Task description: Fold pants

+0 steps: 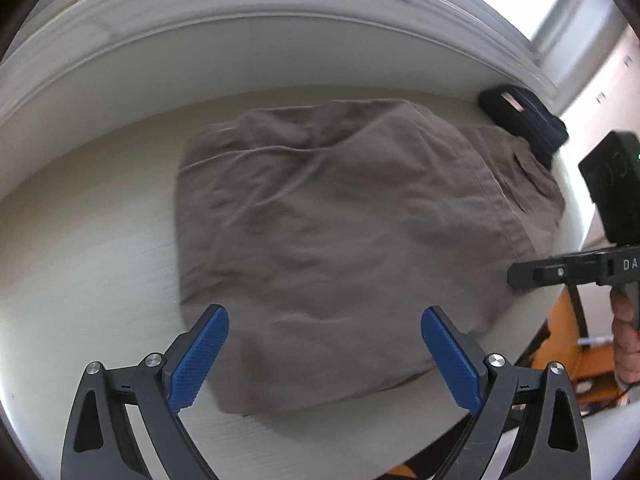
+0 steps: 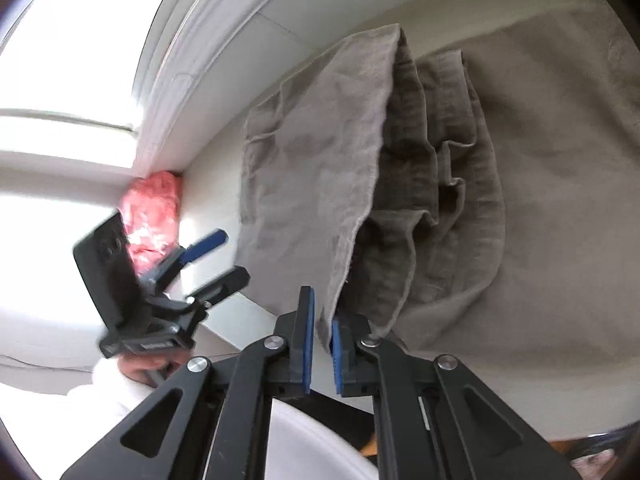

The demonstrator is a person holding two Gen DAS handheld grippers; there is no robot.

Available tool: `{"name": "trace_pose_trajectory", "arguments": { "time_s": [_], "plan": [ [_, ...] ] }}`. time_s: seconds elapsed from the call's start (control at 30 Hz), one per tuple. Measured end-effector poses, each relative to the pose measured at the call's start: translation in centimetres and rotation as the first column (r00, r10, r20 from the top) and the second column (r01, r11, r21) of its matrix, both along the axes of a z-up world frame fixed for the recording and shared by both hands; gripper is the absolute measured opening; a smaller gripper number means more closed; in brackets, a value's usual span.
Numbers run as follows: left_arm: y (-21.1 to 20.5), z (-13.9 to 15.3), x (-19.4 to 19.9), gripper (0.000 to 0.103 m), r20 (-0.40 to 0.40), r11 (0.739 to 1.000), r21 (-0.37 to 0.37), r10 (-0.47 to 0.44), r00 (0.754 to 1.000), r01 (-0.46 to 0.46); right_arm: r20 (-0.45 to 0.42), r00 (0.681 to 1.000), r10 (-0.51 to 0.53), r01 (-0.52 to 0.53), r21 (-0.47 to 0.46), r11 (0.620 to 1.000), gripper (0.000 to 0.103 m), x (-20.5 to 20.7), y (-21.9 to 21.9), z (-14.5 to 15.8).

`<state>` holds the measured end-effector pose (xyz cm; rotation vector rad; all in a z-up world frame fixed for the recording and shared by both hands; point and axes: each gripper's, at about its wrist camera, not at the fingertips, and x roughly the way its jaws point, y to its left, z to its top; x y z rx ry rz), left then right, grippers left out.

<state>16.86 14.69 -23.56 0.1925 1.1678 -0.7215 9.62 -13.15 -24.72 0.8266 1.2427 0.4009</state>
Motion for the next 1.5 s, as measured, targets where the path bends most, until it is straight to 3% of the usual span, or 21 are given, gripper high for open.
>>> {"name": "trace_pose_trajectory", "arguments": {
  "time_s": [0.13,0.2,0.3,0.43,0.53,0.6,0.67,0.7,0.73,0.8,0.83,1.03,1.13,1.2,1.27,1.33,1.4,1.47,1.5],
  "plan": [
    [-0.7,-0.7,-0.3,0.099,-0.018,1.000,0.026,-0.016,1.000,0.017,-0.006,0.992,-0.128,0.128,0.014,0.992,0.005,-1.7,-3.2,0.1],
    [-1.2,-1.5,-0.3,0.099,-0.024,0.999,0.042,-0.013,1.000,0.014,0.059,0.990,-0.126,0.124,0.038,0.992,0.005,-1.9,-3.8,1.9],
    [-1.5,-2.4,0.0,0.099,-0.036,0.999,0.050,-0.006,0.999,0.008,0.111,0.990,-0.084,0.089,-0.046,0.995,0.005,-1.6,-3.9,3.3],
    [-1.7,-2.4,0.0,0.099,-0.041,0.998,0.055,-0.021,0.999,0.024,-0.032,0.995,-0.094,0.093,-0.041,0.995,0.007,-0.1,-5.0,-1.6],
    [-2.2,-1.9,-0.4,0.099,-0.042,0.998,0.030,-0.053,0.998,0.054,-0.087,0.994,-0.065,0.065,-0.011,0.998,0.010,0.8,-4.4,-3.8],
    [-2.9,-1.3,-0.9,0.099,-0.037,0.996,-0.004,-0.087,0.995,0.087,-0.077,0.996,-0.047,0.047,-0.001,0.999,0.022,0.9,-4.2,-3.5],
    [-3.7,-0.7,-1.7,0.099,-0.023,0.992,-0.025,-0.124,0.992,0.123,-0.065,0.997,-0.051,0.050,-0.011,0.999,0.059,0.8,-4.7,-2.9],
    [-4.3,-0.4,-2.3,0.099,-0.013,0.988,-0.030,-0.150,0.989,0.149,-0.049,0.997,-0.064,0.063,-0.022,0.998,0.059,0.7,-4.9,-2.6],
    [-4.7,-0.3,-2.7,0.099,-0.007,0.986,-0.031,-0.166,0.986,0.166,-0.036,0.997,-0.070,0.070,-0.009,0.998,0.058,0.6,-5.2,-2.5],
    [-6.1,-0.5,-3.7,0.099,0.002,0.977,-0.016,-0.213,0.977,0.213,-0.037,0.997,-0.064,0.066,0.061,0.996,0.033,0.8,-5.2,-2.7],
    [-6.8,-0.6,-4.1,0.099,0.008,0.972,-0.008,-0.233,0.972,0.233,-0.050,0.997,-0.064,0.068,0.070,0.995,0.010,0.8,-5.4,-2.9],
    [-9.9,-1.0,-5.3,0.099,0.063,0.953,0.043,-0.302,0.951,0.300,-0.087,0.995,-0.056,0.066,0.120,0.991,0.003,1.8,-4.9,-3.2],
    [-10.5,-1.3,-4.9,0.098,0.068,0.955,0.059,-0.294,0.953,0.290,-0.030,0.994,-0.105,0.109,0.223,0.969,0.003,2.2,-5.1,-0.4],
    [-10.6,-1.6,-4.3,0.095,0.061,0.963,0.058,-0.267,0.962,0.263,0.010,0.994,-0.110,0.105,0.239,0.965,0.003,2.3,-5.5,1.2],
    [-10.7,-1.9,-3.7,0.085,0.044,0.972,0.054,-0.232,0.972,0.229,0.032,0.994,-0.107,0.097,0.239,0.966,0.003,2.4,-5.9,2.4],
    [-10.1,-2.1,-2.9,0.064,0.012,0.982,0.032,-0.186,0.982,0.185,0.050,0.993,-0.105,0.091,0.232,0.969,0.003,2.4,-6.1,2.8],
    [-9.3,-2.6,-1.9,0.034,-0.042,0.991,-0.009,-0.131,0.991,0.130,0.058,0.993,-0.098,0.085,0.201,0.976,0.003,2.4,-5.8,3.0],
    [-8.3,-2.8,-1.1,0.019,-0.087,0.996,-0.061,-0.070,0.994,0.065,0.064,0.995,-0.083,0.071,0.165,0.984,0.003,1.9,-5.8,3.0],
    [-7.9,-2.9,-0.7,0.016,-0.099,0.996,-0.076,-0.051,0.994,0.044,0.064,0.995,-0.081,0.069,0.165,0.984,0.003,1.7,-5.8,2.7]
  ]
}}
